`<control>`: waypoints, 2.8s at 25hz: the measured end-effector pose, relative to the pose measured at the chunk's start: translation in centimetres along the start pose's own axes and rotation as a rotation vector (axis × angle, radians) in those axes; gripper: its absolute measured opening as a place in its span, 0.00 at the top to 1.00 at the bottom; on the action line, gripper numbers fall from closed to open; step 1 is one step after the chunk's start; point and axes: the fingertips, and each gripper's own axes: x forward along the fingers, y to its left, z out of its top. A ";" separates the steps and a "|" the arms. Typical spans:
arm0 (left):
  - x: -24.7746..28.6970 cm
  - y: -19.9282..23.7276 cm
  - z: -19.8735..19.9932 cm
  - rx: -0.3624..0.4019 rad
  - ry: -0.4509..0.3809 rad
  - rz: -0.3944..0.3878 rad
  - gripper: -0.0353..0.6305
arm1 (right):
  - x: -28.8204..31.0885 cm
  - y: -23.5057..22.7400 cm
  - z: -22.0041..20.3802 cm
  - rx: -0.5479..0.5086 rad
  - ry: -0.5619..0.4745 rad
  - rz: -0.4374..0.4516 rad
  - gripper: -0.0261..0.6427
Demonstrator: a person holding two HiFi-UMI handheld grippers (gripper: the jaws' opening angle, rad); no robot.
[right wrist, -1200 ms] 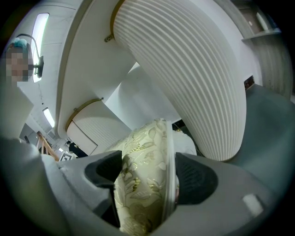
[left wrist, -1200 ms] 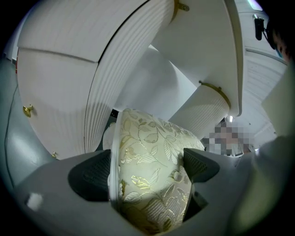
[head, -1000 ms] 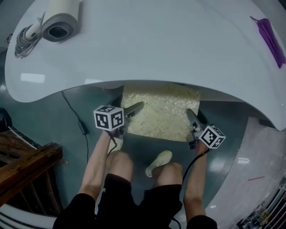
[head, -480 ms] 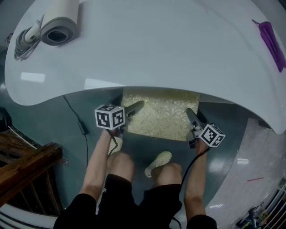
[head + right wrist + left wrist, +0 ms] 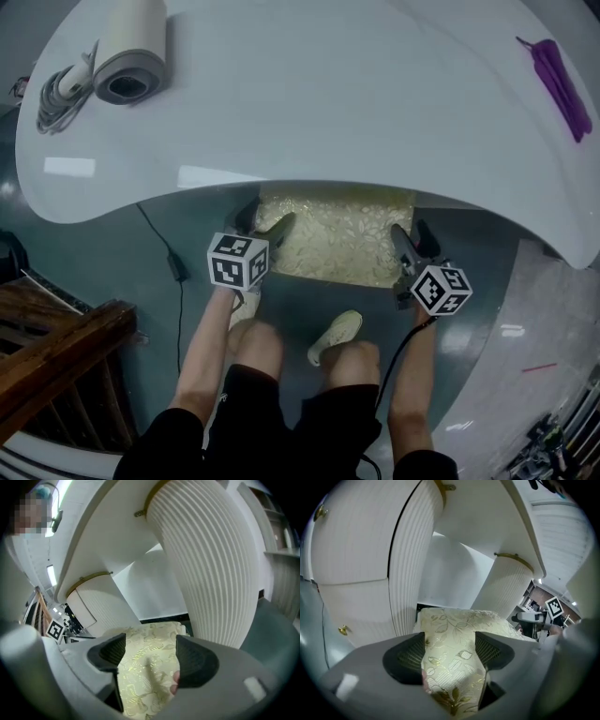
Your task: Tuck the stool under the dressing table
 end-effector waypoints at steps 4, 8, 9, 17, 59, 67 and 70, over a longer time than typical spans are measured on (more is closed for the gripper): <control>-2.2 -0.9 1.6 0.058 -0.042 0.034 0.51 | -1.2 2.3 1.0 -0.080 -0.004 -0.023 0.49; -4.9 -2.6 3.7 0.110 -0.075 0.050 0.57 | -3.1 4.5 2.2 -0.081 -0.014 -0.033 0.51; -5.7 -3.0 4.2 0.123 -0.083 0.055 0.59 | -3.7 5.1 2.5 -0.089 -0.015 -0.039 0.52; -12.5 -6.6 9.3 0.153 -0.133 0.064 0.71 | -9.4 10.4 7.3 -0.155 -0.056 -0.084 0.63; -39.5 -20.5 33.3 0.305 -0.356 -0.016 0.94 | -34.1 30.0 30.6 -0.334 -0.302 -0.175 0.95; -42.8 -22.9 35.7 0.328 -0.384 -0.048 0.94 | -37.8 32.5 34.2 -0.322 -0.362 -0.179 0.95; -43.6 -23.4 35.8 0.331 -0.389 -0.051 0.94 | -38.8 33.4 34.7 -0.329 -0.377 -0.175 0.95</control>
